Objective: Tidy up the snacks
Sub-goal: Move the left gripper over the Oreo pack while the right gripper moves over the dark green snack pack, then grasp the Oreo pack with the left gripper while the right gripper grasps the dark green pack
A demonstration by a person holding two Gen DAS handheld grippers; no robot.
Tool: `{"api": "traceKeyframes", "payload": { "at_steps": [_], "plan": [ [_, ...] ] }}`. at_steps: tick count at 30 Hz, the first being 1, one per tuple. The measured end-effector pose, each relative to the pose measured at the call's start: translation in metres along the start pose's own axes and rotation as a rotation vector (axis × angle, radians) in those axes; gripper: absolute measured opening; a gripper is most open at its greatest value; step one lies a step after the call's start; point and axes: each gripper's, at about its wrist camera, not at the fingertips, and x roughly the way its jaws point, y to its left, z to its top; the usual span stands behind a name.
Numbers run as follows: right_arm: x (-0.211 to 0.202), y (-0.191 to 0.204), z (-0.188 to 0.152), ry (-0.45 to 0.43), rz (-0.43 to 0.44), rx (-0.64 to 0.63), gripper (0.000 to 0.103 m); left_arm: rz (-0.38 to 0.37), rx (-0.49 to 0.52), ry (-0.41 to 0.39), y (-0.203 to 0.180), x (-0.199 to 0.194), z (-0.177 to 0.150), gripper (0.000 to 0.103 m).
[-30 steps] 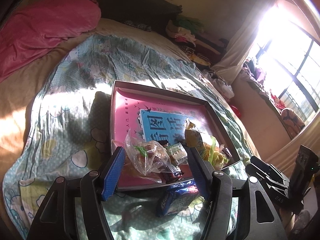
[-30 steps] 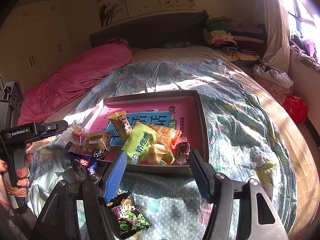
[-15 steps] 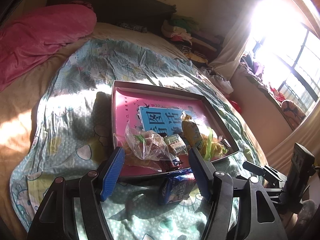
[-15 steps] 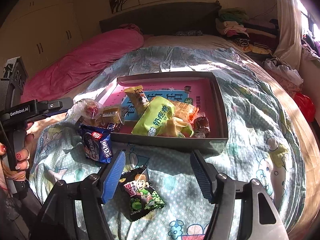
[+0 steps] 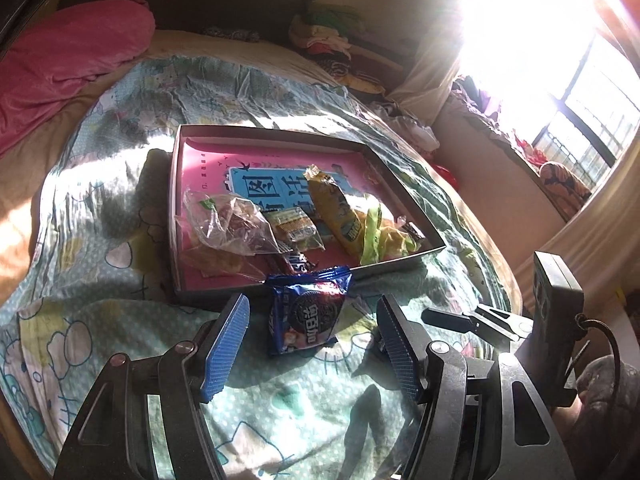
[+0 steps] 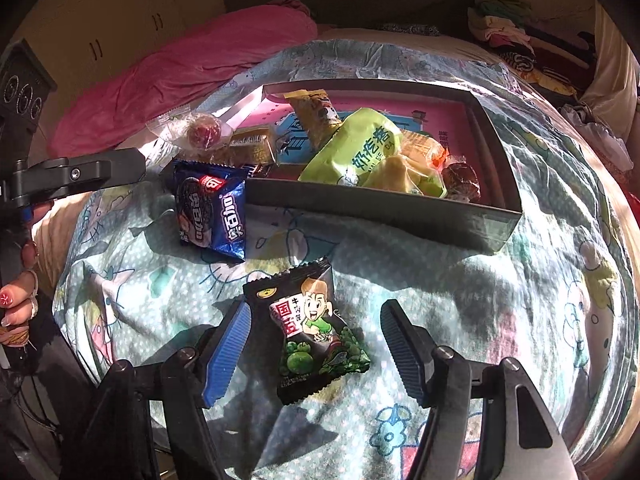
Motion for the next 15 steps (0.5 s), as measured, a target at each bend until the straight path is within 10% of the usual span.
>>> {"api": "traceKeyframes", "payload": {
  "at_steps": [10, 15],
  "plan": [
    [0.020, 0.015, -0.009, 0.028, -0.010, -0.112, 0.061, 0.065, -0.027, 0.113, -0.005, 0.041, -0.014, 0.068],
    [0.022, 0.005, -0.003, 0.013, 0.003, -0.076, 0.041, 0.092, -0.076, 0.144, 0.001, 0.061, -0.012, 0.068]
  ]
}}
